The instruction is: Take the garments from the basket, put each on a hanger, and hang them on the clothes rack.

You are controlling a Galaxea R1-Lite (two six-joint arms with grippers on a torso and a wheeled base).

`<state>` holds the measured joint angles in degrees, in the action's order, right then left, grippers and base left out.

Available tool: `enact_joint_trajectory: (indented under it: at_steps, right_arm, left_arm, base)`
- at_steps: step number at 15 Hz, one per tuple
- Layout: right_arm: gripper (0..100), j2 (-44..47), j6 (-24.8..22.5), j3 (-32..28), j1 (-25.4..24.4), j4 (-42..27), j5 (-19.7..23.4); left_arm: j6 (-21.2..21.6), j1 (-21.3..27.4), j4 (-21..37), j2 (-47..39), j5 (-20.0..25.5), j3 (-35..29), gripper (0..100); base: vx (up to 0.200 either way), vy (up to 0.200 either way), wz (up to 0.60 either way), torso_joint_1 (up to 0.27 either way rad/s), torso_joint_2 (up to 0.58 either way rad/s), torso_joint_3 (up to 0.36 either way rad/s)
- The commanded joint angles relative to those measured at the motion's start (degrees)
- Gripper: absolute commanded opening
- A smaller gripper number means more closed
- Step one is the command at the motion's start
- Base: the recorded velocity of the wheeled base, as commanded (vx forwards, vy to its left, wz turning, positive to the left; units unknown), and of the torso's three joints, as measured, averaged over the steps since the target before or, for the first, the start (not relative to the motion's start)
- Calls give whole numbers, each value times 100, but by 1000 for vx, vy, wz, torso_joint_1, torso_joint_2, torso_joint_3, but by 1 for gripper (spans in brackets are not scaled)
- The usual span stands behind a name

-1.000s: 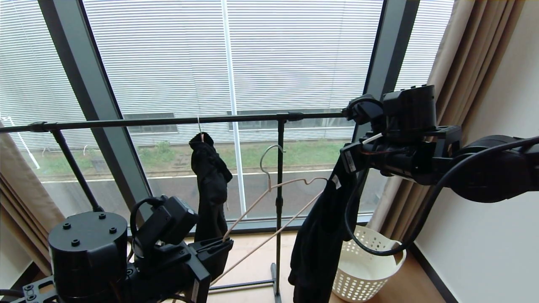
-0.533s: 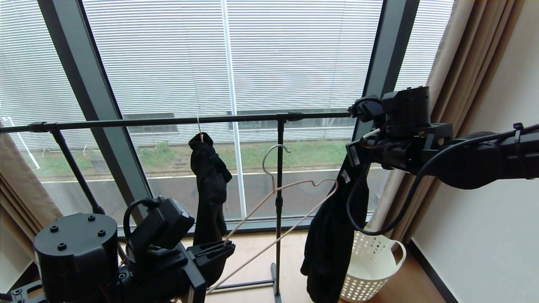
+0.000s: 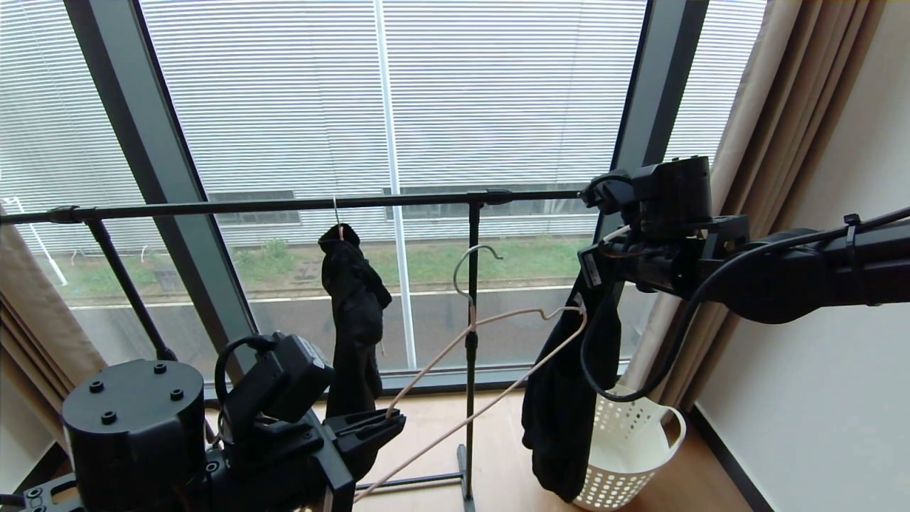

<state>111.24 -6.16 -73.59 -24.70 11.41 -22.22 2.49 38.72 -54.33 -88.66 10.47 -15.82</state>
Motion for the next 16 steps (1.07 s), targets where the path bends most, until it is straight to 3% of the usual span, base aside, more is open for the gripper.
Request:
enact_joint_trajectory:
  at_steps: [1, 8, 16]
  right_arm:
    - [0, -6, 0, 47, -61, 2, -28]
    - [0, -76, 9, 188, -290, 10, -28]
    - [0, -269, 18, 478, -650, 10, -36]
  left_arm:
    - [-47, -5, -7, -107, -1, -26, 0]
    - [-222, -22, -25, -327, -19, -263, 0]
    - [-363, -31, -473, -644, -72, -386, 0]
  base:
    - [0, 0, 0, 0, 0, 0]
    - [0, 0, 0, 0, 0, 0]
    - [0, 0, 0, 0, 0, 0]
